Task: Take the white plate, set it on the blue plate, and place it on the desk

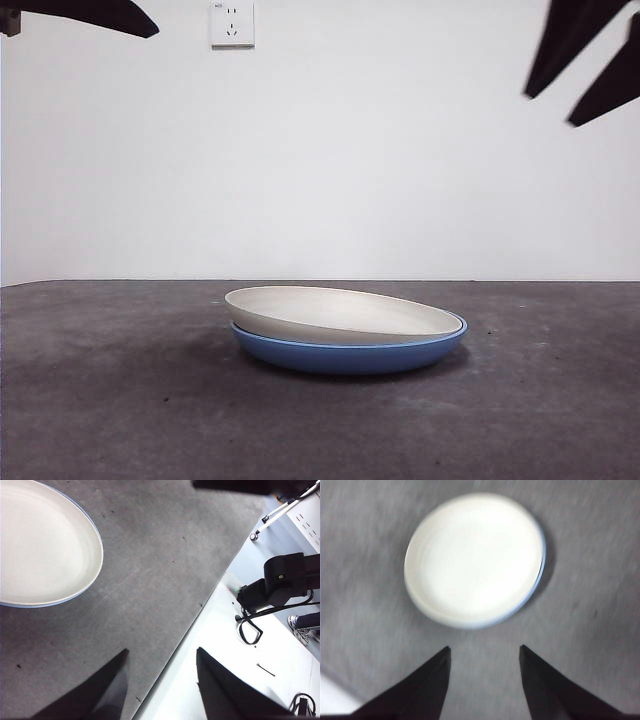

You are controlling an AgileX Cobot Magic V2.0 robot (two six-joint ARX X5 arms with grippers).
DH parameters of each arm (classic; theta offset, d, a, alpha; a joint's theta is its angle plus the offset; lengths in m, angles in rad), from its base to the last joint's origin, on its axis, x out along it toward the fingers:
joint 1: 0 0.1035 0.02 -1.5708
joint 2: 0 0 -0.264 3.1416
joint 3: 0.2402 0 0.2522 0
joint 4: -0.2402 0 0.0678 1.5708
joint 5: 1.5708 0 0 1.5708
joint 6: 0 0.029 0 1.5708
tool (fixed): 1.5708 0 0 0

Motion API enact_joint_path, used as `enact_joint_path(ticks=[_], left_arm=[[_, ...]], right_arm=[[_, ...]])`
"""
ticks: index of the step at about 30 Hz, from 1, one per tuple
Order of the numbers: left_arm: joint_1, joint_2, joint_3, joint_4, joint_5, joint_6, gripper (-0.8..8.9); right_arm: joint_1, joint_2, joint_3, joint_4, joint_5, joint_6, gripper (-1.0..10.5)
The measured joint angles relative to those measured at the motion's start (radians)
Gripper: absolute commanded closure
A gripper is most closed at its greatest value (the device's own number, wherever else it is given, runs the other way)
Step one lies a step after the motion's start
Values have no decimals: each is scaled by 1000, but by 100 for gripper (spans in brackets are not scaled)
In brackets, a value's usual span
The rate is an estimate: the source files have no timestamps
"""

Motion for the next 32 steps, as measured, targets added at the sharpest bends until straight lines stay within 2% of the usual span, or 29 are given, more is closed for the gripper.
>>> enact_joint_path(ticks=[5,8,29,31,32], left_arm=[[0,0,0,0,0,0,596],[0,0,0,0,0,0,596],[0,0,0,0,0,0,602],[0,0,0,0,0,0,642],[0,0,0,0,0,0,713]], right_arm=[[47,-72,0,-200,-17,-45,725],[71,-90,0,-254,-20,-65,725],[87,-96,0,-237,-22,-78,726],[87,-96,0,-237,-22,-78,762],[87,-96,0,-237,-22,-78,843]])
